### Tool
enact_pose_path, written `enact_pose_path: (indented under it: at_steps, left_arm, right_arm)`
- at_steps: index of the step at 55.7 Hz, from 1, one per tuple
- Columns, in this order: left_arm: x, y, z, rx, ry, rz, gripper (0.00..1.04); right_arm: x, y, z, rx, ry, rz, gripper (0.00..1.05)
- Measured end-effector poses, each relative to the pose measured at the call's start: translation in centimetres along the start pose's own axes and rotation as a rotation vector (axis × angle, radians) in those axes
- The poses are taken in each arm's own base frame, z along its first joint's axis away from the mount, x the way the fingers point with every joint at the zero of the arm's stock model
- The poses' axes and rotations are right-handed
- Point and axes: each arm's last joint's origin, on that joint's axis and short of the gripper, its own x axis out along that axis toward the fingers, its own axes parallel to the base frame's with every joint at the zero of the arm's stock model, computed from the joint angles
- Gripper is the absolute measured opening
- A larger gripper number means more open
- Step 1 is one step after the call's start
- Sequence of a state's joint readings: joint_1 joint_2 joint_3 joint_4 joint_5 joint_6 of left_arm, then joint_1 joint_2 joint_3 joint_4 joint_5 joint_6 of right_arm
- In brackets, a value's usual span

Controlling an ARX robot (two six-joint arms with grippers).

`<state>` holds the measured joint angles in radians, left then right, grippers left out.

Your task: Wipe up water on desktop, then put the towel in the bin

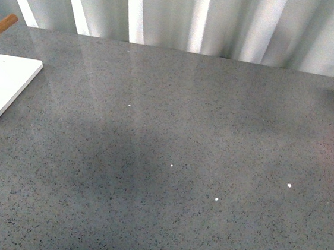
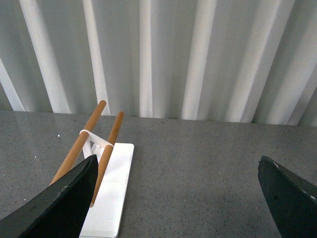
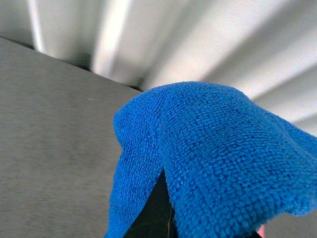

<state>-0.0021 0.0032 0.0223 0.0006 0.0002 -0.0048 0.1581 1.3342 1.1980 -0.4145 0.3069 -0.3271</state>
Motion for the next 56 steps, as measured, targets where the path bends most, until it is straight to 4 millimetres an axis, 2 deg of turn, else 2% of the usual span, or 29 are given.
enact_pose_path:
  at_steps: [8, 14, 21, 31, 39, 56]
  left_arm:
    - [0.0, 0.0, 0.0, 0.0, 0.0, 0.0, 0.98]
    - [0.0, 0.0, 0.0, 0.0, 0.0, 0.0, 0.98]
    - [0.0, 0.0, 0.0, 0.0, 0.0, 0.0, 0.98]
    - [0.0, 0.0, 0.0, 0.0, 0.0, 0.0, 0.98]
    - [0.0, 0.0, 0.0, 0.0, 0.0, 0.0, 0.98]
    - [0.0, 0.0, 0.0, 0.0, 0.0, 0.0, 0.98]
  right_arm:
    - [-0.3, -4.6, -2.0, 0.001, 0.096, -0.136, 0.04]
    - [0.0, -7.1, -3.6, 0.007, 0.168, -0.166, 0.04]
    - [1.2, -10.3, -6.9, 0.018, 0.308, -0.176, 0.04]
    - [3.7, -12.2, -9.3, 0.059, 0.423, -0.125, 0.04]
    - [5.2, -13.2, -10.1, 0.094, 0.465, -0.105, 0.04]
    - [7.7, -12.6, -10.6, 0.104, 0.479, -0.086, 0.04]
